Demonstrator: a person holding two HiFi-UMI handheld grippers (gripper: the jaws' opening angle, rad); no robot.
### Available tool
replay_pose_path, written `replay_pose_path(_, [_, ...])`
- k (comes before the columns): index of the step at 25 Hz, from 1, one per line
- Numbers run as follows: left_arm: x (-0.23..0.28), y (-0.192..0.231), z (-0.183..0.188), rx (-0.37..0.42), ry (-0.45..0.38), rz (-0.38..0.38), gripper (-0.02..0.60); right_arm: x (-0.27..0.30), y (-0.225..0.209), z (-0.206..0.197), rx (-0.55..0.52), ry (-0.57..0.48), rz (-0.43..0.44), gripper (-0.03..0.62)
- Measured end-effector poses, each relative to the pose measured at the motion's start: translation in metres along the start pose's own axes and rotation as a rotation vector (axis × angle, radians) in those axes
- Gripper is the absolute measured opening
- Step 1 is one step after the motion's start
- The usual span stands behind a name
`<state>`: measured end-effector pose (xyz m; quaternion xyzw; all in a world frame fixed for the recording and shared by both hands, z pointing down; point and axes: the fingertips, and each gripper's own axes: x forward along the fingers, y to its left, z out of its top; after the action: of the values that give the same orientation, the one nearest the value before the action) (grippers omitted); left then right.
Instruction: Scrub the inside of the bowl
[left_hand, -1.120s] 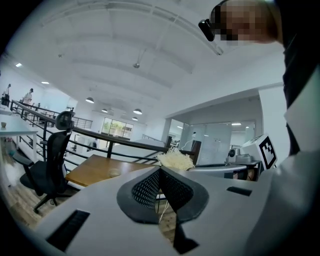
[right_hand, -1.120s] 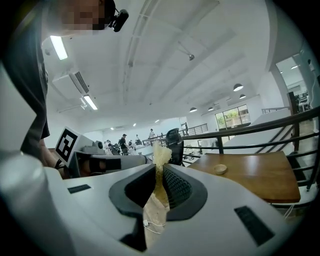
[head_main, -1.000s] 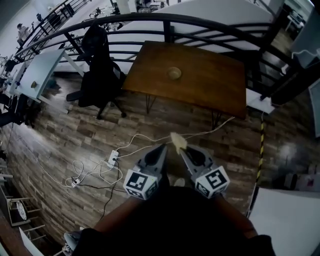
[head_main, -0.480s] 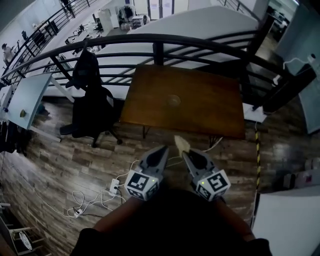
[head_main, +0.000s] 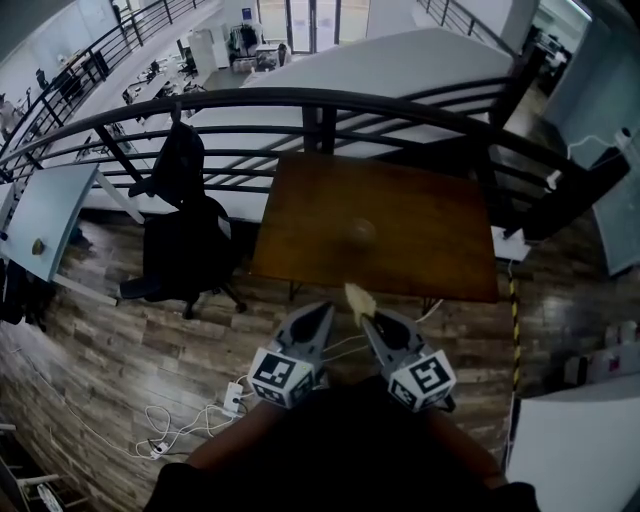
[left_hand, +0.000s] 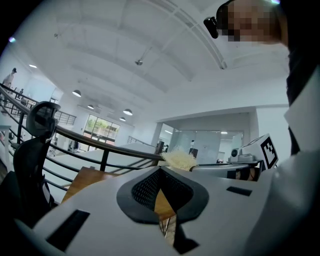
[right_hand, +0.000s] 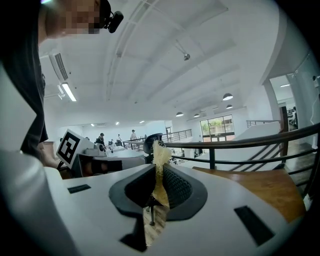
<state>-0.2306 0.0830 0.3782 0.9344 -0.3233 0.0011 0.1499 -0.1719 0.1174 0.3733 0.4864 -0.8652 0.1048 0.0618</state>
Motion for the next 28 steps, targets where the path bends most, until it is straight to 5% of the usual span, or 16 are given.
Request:
replay_pose_path(16, [0.071, 0.046, 0.003, -0.038, 0.067, 0.048, -0.003, 0.056, -0.078, 0.018, 0.018, -0.002, 0.02, 0.048])
replay_pose_path(28, [0.23, 0.034, 0.024, -0.017, 0.062, 0.028, -0.003, 0.063, -0.231, 0.042, -0.005, -0.013, 0.015, 0.048])
